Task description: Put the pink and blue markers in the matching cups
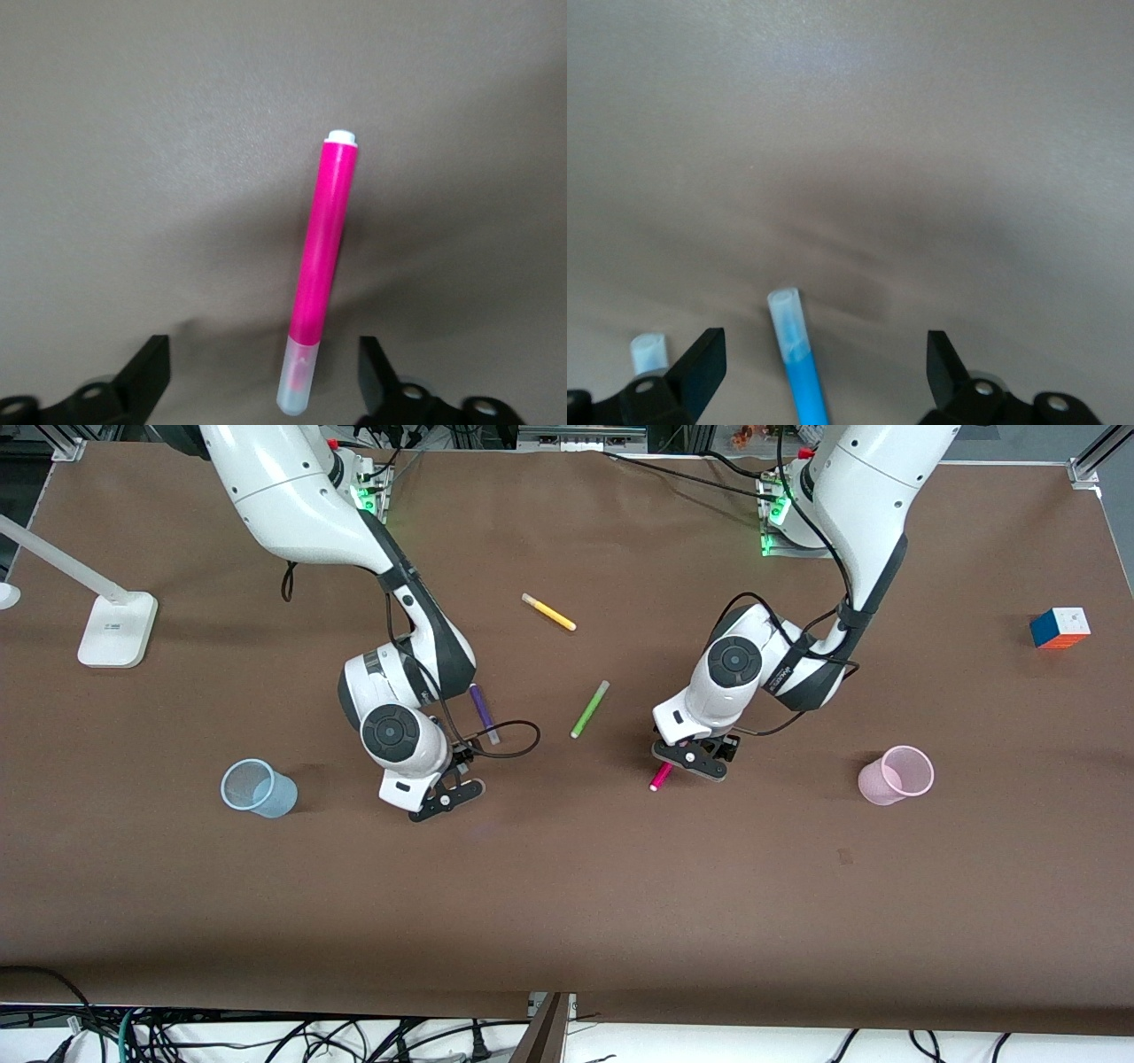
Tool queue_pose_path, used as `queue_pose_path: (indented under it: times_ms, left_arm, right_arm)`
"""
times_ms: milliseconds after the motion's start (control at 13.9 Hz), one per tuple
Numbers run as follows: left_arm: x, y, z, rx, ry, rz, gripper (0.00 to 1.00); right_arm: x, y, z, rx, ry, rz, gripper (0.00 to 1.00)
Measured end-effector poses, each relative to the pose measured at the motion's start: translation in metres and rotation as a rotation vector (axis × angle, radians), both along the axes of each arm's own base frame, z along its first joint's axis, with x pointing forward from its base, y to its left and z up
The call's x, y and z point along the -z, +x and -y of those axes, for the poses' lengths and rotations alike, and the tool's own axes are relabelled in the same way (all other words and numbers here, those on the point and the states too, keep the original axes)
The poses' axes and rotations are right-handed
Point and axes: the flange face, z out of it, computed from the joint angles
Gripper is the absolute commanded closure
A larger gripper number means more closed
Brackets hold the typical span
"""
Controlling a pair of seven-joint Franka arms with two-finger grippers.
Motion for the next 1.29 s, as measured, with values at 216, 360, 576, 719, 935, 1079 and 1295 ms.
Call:
queue_pose_path:
  times_ms: [216,360,576,719,935,1079,1295]
  left_arm:
    - [0.007,-0.003,0.001,-0.010,0.003,-0.011,1.00]
    - [0.010,-0.003,0.002,-0.014,0.002,-0.013,1.00]
    - [0.006,0.003,-0.003,-0.025,0.006,-0.010,1.00]
    - [-0.010,0.012,-0.018,-0.020,0.050,-0.043,1.00]
    - [-0.086,0.035,-0.066,0.076,0.135,-0.161,1.00]
    - [-0.160,0.055,-0.118,0.185,0.159,-0.269,1.00]
    - [-0.229,0.076,-0.186,0.308,0.168,-0.367,1.00]
  right_arm:
    - [0.018,-0.007,0.001,-0.002,0.001,0.006,0.00]
    - [0.021,-0.011,0.000,-0.007,-0.002,0.000,0.15]
    - [0.021,-0.014,-0.006,-0.015,-0.001,0.001,0.62]
    - [0.018,-0.013,-0.007,-0.016,0.000,0.006,0.89]
    - [0.015,-0.014,-0.011,-0.022,0.002,0.011,1.00]
    - [0.013,-0.016,-0.015,-0.029,0.004,0.013,1.00]
    - [-0.012,-0.007,-0.011,-0.050,0.017,0.054,1.00]
